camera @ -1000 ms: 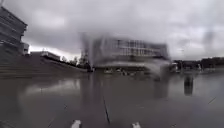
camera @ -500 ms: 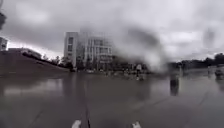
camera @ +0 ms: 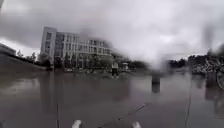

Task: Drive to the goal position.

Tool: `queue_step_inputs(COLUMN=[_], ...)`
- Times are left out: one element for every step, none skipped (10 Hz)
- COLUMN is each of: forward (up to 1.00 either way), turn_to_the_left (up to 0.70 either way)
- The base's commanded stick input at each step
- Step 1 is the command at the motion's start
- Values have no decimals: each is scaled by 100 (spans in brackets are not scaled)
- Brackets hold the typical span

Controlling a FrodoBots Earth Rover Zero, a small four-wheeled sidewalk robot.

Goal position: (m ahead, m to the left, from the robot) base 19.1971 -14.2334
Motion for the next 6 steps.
queue_step_inputs(forward=[70, 70, 70, 70, 70, 70], turn_to_the_left=[0, -2, 0, 0, 0, 0])
